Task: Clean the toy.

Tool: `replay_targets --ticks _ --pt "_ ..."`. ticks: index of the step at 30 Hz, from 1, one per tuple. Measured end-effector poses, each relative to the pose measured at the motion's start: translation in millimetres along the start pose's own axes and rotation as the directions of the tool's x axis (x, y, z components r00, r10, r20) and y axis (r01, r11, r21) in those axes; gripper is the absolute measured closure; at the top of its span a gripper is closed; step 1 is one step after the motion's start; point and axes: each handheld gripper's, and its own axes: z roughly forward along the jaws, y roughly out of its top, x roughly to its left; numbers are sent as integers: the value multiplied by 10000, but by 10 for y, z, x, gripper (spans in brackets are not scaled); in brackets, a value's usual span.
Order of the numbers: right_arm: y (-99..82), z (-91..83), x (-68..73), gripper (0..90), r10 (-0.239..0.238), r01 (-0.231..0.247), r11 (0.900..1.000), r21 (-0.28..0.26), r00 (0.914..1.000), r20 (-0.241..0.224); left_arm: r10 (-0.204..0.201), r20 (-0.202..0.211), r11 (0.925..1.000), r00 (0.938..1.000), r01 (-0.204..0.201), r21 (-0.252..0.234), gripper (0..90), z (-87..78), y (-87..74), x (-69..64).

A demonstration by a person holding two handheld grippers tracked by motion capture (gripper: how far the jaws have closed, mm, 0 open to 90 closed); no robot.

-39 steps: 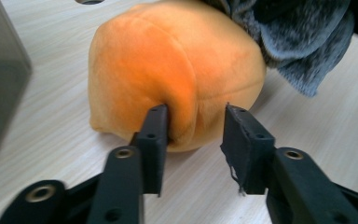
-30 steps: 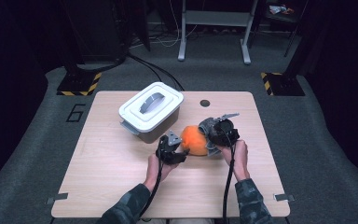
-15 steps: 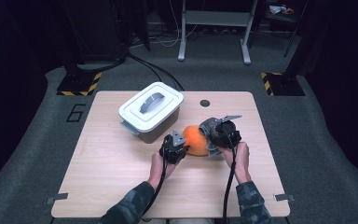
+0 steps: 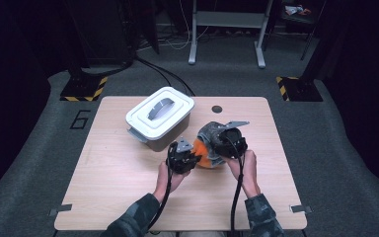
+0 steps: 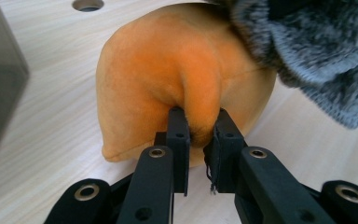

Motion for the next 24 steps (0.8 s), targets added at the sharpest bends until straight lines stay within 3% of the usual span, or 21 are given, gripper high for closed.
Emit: replay_targets --ticks 4,9,11,24 --pt "33 106 70 693 -128 128 9998 140 9999 3 -58 -61 9999 10000 59 134 801 24 -6 3" --pt "31 159 86 693 -430 423 9988 241 9986 307 -627 56 9979 9980 626 175 801 50 -16 49" --pt "23 159 80 693 -414 405 9989 257 9985 363 -586 70 9981 9983 584 212 801 51 -14 43" --pt "-162 127 -266 691 353 -393 9984 405 9949 948 -524 101 9985 9986 522 165 800 57 -21 60"
